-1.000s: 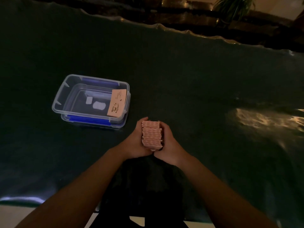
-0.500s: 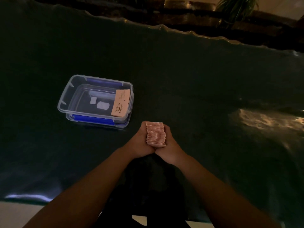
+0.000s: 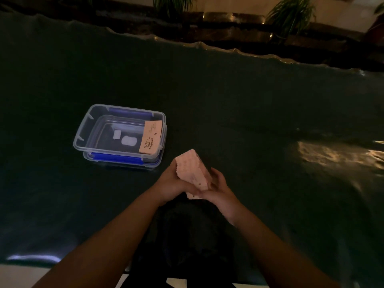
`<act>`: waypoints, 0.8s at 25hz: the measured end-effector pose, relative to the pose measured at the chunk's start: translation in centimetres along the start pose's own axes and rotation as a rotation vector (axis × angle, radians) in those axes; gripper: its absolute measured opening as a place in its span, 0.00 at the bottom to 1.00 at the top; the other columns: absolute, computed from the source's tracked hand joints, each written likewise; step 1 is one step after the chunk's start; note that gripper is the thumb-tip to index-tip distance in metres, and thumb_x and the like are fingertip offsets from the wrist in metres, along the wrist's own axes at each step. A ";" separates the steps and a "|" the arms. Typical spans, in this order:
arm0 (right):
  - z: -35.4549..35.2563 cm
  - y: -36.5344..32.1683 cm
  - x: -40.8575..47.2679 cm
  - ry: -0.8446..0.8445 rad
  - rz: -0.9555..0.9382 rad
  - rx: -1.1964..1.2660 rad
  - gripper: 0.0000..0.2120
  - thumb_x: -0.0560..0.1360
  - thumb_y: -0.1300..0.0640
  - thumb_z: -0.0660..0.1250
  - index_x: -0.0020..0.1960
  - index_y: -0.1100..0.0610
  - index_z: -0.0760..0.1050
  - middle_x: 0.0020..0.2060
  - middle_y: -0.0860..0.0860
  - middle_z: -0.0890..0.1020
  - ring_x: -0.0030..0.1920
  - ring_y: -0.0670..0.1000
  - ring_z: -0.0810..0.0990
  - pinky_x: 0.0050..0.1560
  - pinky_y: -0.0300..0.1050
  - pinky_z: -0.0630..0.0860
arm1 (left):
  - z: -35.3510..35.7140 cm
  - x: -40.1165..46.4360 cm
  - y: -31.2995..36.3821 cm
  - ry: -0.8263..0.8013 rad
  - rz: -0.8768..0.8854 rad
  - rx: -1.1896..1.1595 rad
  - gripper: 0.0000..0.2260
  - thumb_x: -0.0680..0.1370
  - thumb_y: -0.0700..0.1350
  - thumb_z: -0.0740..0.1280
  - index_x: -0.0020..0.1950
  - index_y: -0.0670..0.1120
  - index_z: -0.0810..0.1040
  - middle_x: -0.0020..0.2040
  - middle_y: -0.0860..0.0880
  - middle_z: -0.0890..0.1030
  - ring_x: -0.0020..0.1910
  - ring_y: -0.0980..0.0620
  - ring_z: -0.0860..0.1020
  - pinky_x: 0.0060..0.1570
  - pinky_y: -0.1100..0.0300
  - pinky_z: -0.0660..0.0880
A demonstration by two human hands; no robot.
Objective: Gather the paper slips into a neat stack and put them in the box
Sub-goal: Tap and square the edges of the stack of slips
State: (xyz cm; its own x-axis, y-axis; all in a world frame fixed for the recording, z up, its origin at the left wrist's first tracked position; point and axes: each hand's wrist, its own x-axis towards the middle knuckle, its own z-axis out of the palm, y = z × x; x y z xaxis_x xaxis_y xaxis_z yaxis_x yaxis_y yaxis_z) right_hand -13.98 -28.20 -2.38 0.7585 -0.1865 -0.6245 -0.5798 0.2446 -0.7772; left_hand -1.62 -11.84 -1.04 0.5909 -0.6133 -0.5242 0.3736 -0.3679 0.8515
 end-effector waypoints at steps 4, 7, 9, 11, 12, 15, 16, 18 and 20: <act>0.6 1.0 -0.6 -0.016 0.021 0.188 0.46 0.60 0.61 0.80 0.75 0.45 0.67 0.66 0.53 0.84 0.67 0.55 0.83 0.69 0.60 0.79 | 0.5 -0.6 -0.6 -0.124 -0.053 -0.252 0.37 0.62 0.38 0.82 0.69 0.46 0.75 0.59 0.44 0.86 0.60 0.46 0.84 0.54 0.51 0.83; 0.4 1.0 -0.7 0.023 -0.014 0.203 0.42 0.58 0.61 0.80 0.71 0.48 0.71 0.64 0.54 0.85 0.64 0.56 0.85 0.66 0.63 0.80 | 0.2 -0.9 -0.7 -0.173 -0.059 -0.372 0.35 0.64 0.38 0.81 0.70 0.45 0.75 0.61 0.41 0.85 0.62 0.42 0.83 0.53 0.51 0.83; -0.4 0.8 -0.9 0.045 -0.043 0.130 0.41 0.58 0.61 0.80 0.68 0.47 0.72 0.62 0.51 0.86 0.63 0.54 0.85 0.64 0.59 0.82 | -0.6 -0.9 -0.6 -0.154 -0.061 -0.366 0.41 0.63 0.36 0.81 0.73 0.52 0.70 0.65 0.40 0.81 0.62 0.42 0.82 0.53 0.48 0.83; -1.2 0.7 -1.0 0.083 -0.092 -0.007 0.39 0.59 0.64 0.80 0.66 0.45 0.72 0.60 0.49 0.86 0.60 0.49 0.85 0.55 0.46 0.85 | -1.5 -0.8 -0.5 -0.116 -0.006 -0.145 0.43 0.61 0.39 0.83 0.71 0.60 0.69 0.66 0.46 0.80 0.62 0.49 0.82 0.54 0.49 0.83; -1.6 0.6 -1.1 0.105 -0.122 -0.067 0.39 0.60 0.66 0.79 0.65 0.43 0.71 0.60 0.48 0.85 0.59 0.47 0.85 0.51 0.42 0.84 | -1.7 -0.7 -0.5 -0.095 0.023 0.015 0.41 0.61 0.42 0.85 0.68 0.62 0.70 0.65 0.51 0.81 0.61 0.55 0.82 0.56 0.50 0.83; -2.4 0.3 -1.3 0.157 -0.213 -0.267 0.41 0.59 0.62 0.80 0.66 0.39 0.68 0.64 0.49 0.80 0.61 0.46 0.83 0.56 0.46 0.84 | -1.9 -0.3 -0.7 0.002 0.088 0.409 0.41 0.57 0.54 0.86 0.65 0.65 0.70 0.62 0.60 0.80 0.62 0.62 0.79 0.65 0.49 0.77; -2.5 0.2 -1.3 0.173 -0.221 -0.367 0.43 0.59 0.58 0.80 0.68 0.38 0.66 0.66 0.48 0.76 0.61 0.46 0.81 0.58 0.47 0.83 | -1.8 -0.1 -1.0 0.039 0.108 0.495 0.43 0.56 0.57 0.85 0.67 0.64 0.69 0.64 0.59 0.78 0.64 0.59 0.77 0.67 0.47 0.75; -2.6 0.3 -1.2 0.190 -0.218 -0.532 0.49 0.61 0.53 0.79 0.75 0.35 0.59 0.66 0.46 0.69 0.61 0.42 0.76 0.60 0.42 0.77 | -1.4 0.3 -1.6 0.091 0.142 0.615 0.48 0.55 0.60 0.83 0.71 0.61 0.66 0.67 0.57 0.74 0.69 0.54 0.70 0.70 0.43 0.71; -2.5 1.0 -0.7 0.198 -0.221 -0.644 0.53 0.65 0.51 0.78 0.81 0.37 0.52 0.68 0.47 0.67 0.67 0.44 0.72 0.68 0.46 0.72 | -1.1 0.6 -2.3 0.105 0.127 0.670 0.53 0.57 0.60 0.83 0.77 0.61 0.60 0.72 0.54 0.71 0.74 0.49 0.65 0.74 0.37 0.64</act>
State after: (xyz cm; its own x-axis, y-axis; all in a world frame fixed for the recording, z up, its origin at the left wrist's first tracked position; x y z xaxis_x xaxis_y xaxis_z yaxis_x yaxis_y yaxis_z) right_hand -15.84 -30.20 -2.91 0.8460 -0.3511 -0.4014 -0.5253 -0.4187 -0.7408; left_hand -1.34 -10.66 -3.34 0.6793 -0.6219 -0.3895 -0.2060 -0.6710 0.7122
